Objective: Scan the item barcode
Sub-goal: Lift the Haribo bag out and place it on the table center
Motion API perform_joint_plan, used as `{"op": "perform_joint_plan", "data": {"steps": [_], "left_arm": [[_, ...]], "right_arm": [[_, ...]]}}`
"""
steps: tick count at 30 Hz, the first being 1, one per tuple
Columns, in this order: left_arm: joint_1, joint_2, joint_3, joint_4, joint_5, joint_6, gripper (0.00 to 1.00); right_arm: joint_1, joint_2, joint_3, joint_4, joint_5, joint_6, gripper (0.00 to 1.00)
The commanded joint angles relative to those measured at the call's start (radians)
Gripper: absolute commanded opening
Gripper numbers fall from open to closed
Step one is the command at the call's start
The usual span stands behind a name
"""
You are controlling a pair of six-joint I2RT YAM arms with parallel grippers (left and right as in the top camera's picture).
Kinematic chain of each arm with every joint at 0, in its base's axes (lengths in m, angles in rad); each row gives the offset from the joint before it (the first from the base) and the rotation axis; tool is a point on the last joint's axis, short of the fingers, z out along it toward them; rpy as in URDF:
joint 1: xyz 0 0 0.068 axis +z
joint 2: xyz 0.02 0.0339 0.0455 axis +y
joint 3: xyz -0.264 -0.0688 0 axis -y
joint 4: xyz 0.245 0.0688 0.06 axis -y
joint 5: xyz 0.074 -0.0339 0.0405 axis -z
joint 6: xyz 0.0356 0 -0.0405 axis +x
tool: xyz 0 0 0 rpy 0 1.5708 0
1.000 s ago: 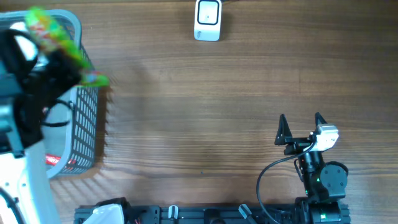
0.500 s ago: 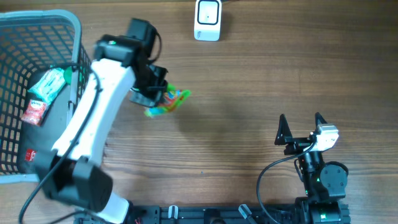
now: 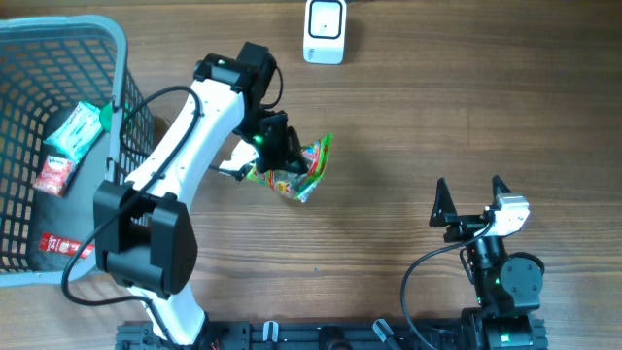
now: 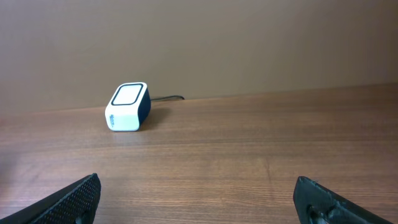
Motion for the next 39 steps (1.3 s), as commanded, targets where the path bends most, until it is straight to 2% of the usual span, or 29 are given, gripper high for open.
{"op": "perform_joint_plan", "data": {"steps": [1,4,5,7,8,12,24,30,32,33,34,36,37,39], "left_arm": [[0.029,0.018,0.003,-0.111,0.118,0.152,0.04],[0.039,0.018,0.003,-0.283,0.172,0.404,0.04],[0.039,0.018,0.003,-0.328,0.172,0.450,0.04],[0.037,0.018,0.002,-0.335,0.172,0.621,0.04],[0.036,0.018,0.002,-0.335,0.173,0.655,0.04],[0.036,0.018,0.001,-0.335,0.217,0.644,0.04],[0.038,0.018,0.001,-0.323,0.232,0.416,0.04],[0.038,0.018,0.001,-0.304,0.231,0.409,0.04],[0.037,0.018,0.001,-0.243,0.212,0.409,0.04],[0.034,0.018,0.001,-0.040,0.126,0.425,0.04],[0.031,0.018,0.001,0.035,0.064,0.449,0.04],[0.020,0.018,0.001,0.149,-0.116,0.500,0.04],[0.004,0.018,0.001,0.185,-0.286,0.525,0.04],[-0.031,0.018,-0.003,0.177,-0.495,0.526,0.05]], "right_arm": [[0.004,-0.001,0.000,0.003,0.005,0.014,1.00],[0.004,-0.001,0.000,0.003,0.005,0.014,1.00],[0.004,-0.001,0.000,0.003,0.005,0.014,1.00],[0.004,-0.001,0.000,0.003,0.005,0.014,1.00],[0.004,-0.001,0.000,0.003,0.005,0.014,0.99],[0.005,-0.001,0.000,0.003,0.005,0.014,1.00],[0.005,-0.001,0.000,0.003,0.005,0.014,1.00],[0.005,-0.001,0.000,0.003,0.005,0.014,1.00],[0.005,-0.001,0.000,0.003,0.005,0.014,1.00],[0.005,-0.001,0.000,0.003,0.005,0.014,1.00],[0.005,-0.001,0.000,0.003,0.005,0.014,1.00],[0.005,-0.001,0.000,0.003,0.005,0.014,1.00],[0.005,-0.001,0.000,0.003,0.005,0.014,1.00],[0.005,-0.001,0.000,0.003,0.005,0.014,1.00]]}}
